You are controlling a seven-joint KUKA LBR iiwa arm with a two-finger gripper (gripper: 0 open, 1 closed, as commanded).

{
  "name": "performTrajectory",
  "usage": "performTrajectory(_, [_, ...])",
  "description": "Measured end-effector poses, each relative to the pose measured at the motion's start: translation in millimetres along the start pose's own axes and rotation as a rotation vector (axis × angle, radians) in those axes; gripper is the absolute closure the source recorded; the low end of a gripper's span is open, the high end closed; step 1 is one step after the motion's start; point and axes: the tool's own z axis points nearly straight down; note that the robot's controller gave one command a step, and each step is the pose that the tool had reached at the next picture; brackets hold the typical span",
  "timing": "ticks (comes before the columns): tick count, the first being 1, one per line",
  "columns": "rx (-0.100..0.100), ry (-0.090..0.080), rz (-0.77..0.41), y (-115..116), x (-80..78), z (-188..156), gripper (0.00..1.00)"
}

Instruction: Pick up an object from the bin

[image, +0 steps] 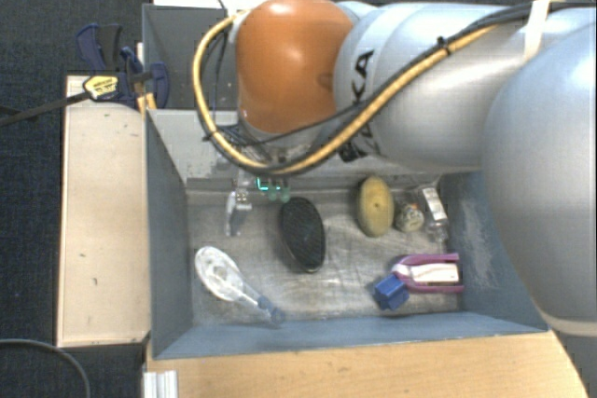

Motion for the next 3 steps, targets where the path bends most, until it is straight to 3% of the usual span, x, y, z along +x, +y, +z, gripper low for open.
performTrajectory(1, [0.003, -0.005, -0.248, -95.8, 8.8, 35.3, 0.0])
performTrajectory(2, [0.002, 0.001, -0.255, -142.6, -3.6, 109.3, 0.0])
performTrajectory(3, [0.0, -0.009, -0.252, -139.1, -5.8, 103.8, 1.0])
